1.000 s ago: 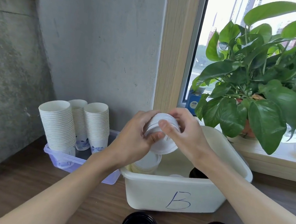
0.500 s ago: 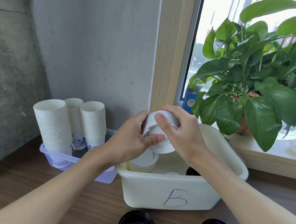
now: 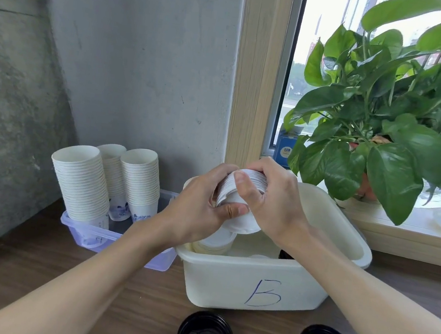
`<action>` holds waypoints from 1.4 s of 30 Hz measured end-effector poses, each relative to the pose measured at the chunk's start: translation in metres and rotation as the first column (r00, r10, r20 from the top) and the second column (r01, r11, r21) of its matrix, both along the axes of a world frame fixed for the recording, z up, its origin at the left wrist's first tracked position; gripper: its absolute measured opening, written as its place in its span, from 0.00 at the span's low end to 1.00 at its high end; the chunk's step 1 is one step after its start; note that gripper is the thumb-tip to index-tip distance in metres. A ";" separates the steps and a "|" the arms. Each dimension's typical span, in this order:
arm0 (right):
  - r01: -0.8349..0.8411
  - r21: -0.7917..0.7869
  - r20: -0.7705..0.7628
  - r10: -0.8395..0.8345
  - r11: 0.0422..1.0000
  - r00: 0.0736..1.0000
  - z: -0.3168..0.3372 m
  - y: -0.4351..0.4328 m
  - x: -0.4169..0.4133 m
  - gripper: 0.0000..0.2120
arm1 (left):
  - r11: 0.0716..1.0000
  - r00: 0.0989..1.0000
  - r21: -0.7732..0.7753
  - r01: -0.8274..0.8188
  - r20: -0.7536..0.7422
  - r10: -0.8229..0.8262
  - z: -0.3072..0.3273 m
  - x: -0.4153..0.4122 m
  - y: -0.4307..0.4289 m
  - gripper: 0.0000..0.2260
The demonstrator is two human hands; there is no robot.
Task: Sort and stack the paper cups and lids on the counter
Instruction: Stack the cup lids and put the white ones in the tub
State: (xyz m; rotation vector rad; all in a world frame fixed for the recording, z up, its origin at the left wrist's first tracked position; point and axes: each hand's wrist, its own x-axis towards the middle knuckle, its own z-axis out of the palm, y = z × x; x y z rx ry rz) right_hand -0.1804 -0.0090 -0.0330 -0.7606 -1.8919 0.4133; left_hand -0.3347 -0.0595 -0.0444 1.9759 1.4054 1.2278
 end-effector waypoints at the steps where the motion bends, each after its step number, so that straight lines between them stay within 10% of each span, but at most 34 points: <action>1: -0.004 -0.009 -0.003 0.004 1.000 1.000 0.001 0.000 0.000 0.27 | 1.000 1.000 0.000 -0.002 0.004 0.002 0.000 0.000 0.000 0.19; 15: -0.123 -0.235 -0.157 0.087 0.964 0.984 0.003 0.001 0.006 0.27 | 0.998 0.989 -0.060 -0.012 0.145 0.021 0.007 0.001 -0.003 0.24; 42: -0.066 -0.189 -0.070 0.053 0.980 0.996 0.008 0.004 -0.003 0.29 | 0.997 0.986 -0.072 0.013 0.167 -0.001 0.008 0.001 -0.005 0.18</action>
